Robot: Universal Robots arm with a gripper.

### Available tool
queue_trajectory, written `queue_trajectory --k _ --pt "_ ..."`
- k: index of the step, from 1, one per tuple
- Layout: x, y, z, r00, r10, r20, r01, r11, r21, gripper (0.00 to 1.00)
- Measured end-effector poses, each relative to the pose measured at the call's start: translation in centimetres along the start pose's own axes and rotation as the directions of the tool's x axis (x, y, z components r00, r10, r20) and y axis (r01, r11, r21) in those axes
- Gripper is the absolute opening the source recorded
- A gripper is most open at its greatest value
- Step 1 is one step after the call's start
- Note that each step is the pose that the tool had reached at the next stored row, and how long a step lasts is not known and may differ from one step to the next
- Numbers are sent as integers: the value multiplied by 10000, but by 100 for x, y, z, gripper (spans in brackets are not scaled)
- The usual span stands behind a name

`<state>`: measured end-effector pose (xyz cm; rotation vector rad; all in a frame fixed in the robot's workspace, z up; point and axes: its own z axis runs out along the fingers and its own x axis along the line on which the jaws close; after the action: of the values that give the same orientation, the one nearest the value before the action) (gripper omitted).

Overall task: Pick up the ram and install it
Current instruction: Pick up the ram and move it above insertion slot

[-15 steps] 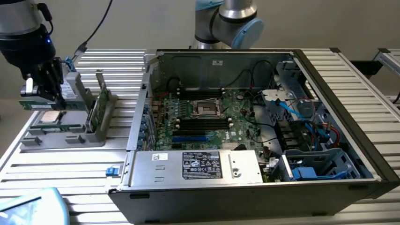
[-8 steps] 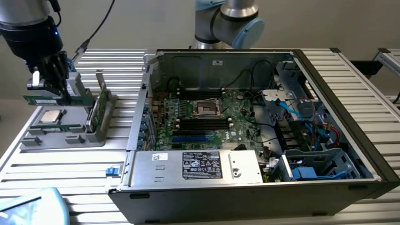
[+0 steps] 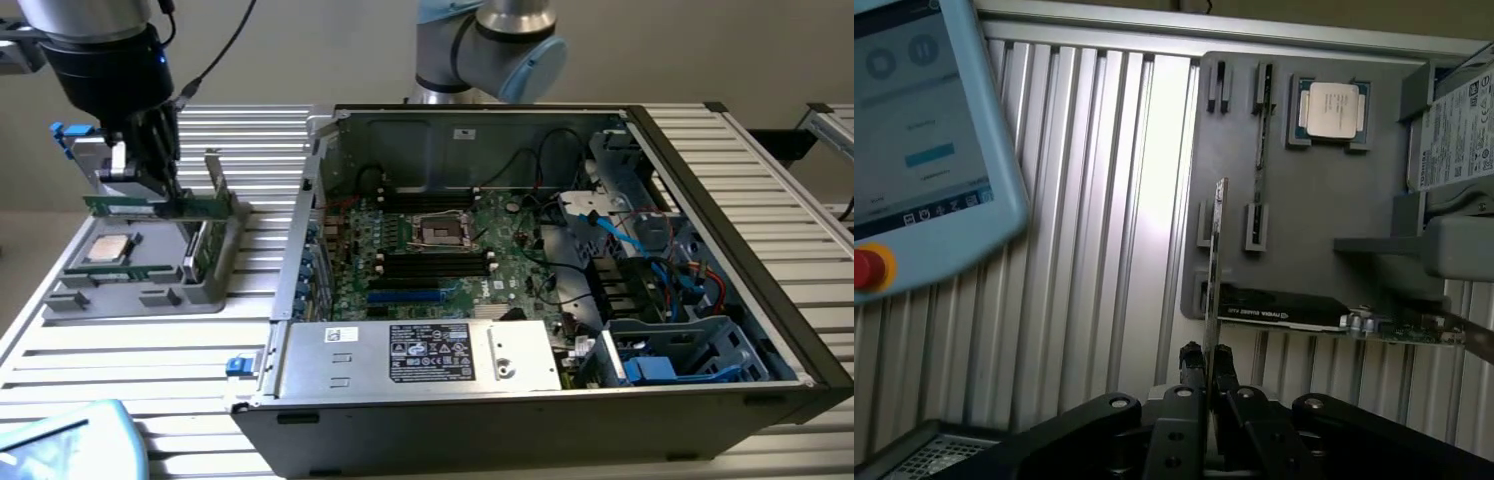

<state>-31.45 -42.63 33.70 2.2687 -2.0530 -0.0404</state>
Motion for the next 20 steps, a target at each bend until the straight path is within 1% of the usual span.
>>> queue_trajectory --k 2,4,9,20 --pt "8 -64 -27 10000 -4 9 4 10000 0 14" --pt "14 -114 -63 10000 -9 32 9 10000 3 14" --pt "27 -215 -138 10000 -24 85 24 10000 11 14" --pt "58 -458 -296 9997 -54 230 54 10000 31 14"
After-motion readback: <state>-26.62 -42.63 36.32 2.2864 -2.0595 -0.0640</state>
